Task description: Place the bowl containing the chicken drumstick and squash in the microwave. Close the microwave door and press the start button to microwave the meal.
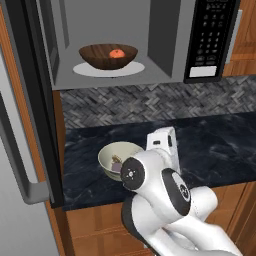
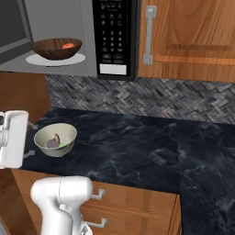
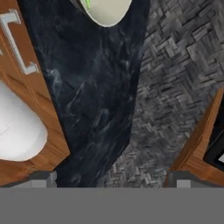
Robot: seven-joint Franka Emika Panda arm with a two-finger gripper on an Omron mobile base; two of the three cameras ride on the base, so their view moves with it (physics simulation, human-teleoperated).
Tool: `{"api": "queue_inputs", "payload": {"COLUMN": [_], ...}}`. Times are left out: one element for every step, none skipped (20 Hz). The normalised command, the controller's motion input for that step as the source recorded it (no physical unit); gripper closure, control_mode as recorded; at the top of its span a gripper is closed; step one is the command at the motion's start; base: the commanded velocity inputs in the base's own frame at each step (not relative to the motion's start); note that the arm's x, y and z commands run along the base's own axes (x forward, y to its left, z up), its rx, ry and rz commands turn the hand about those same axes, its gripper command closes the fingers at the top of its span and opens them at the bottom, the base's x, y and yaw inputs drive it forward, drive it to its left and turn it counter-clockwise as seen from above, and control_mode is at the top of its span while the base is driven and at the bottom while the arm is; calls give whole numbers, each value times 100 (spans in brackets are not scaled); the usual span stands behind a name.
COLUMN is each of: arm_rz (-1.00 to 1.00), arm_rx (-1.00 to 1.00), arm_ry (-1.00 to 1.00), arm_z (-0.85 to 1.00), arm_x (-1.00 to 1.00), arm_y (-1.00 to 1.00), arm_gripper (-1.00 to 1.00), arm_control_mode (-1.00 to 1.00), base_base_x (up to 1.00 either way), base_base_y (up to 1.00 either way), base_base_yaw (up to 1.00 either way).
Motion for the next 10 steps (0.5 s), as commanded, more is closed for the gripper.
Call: {"api": "queue_inputs", "payload": {"arm_rz": [2,2,2,2,3,3,4,4,4,3], "arm_rx": [-25,-25,-25,-25,-25,-25,-25,-25,-26,-27], "arm_ry": [0,0,0,0,0,0,0,0,0,0], "arm_z": [0,0,0,0,0,0,0,0,0,0], "arm_x": [-20,-26,-31,-36,-38,-43,-44,-44,-44,-43], "arm_y": [0,0,0,0,0,0,0,1,4,9], "arm_gripper": [-100,-100,-100,-100,-100,-100,-100,-100,-100,-100], "arm_control_mode": [-100,-100,-100,-100,-100,-100,-100,-100,-100,-100], "base_base_x": [0,0,0,0,0,0,0,0,0,0], "base_base_y": [0,0,0,0,0,0,0,0,0,0], "base_base_yaw": [0,0,0,0,0,0,0,0,0,0]}}
